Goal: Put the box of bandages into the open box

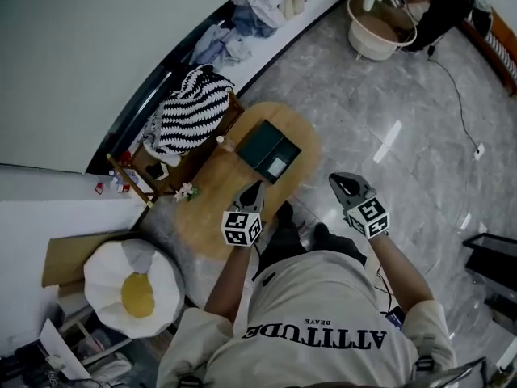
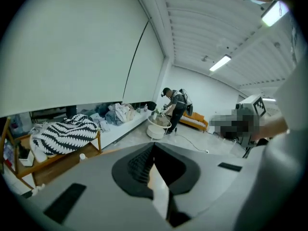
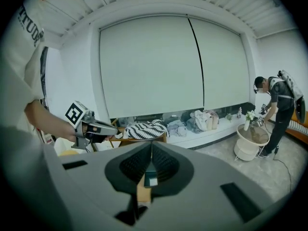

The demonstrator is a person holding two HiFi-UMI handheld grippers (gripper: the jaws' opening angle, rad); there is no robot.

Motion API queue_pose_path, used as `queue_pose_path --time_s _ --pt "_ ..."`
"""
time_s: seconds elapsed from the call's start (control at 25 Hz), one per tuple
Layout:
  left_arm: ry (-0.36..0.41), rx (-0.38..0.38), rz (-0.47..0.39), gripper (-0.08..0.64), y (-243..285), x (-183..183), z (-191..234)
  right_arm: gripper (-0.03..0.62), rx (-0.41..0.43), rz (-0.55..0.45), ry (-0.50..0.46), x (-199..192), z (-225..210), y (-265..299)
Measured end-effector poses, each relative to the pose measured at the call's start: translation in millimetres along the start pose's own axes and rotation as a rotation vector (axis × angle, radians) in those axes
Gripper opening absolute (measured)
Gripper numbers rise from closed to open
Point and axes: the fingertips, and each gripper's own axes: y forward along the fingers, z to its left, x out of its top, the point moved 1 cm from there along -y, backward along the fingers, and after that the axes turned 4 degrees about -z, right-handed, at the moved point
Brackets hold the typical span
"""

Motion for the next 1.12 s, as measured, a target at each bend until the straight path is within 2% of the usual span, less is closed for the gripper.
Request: queue_pose_path --time_s 0.56,0.84,1.12 --pt "-0.085 0.226 -0.175 0.021 -121 -4 -84 0.021 0.149 -0.105 -0.036 12 16 -89" --pt "-0.036 0.221 -0.206 0.021 -163 -7 -135 0.021 0.224 -0.124 -0.058 15 32 -109" --pt "-0.027 0.269 -0.236 0.021 -184 -6 -142 0.021 0.249 -0.146 -0.070 26 47 -112"
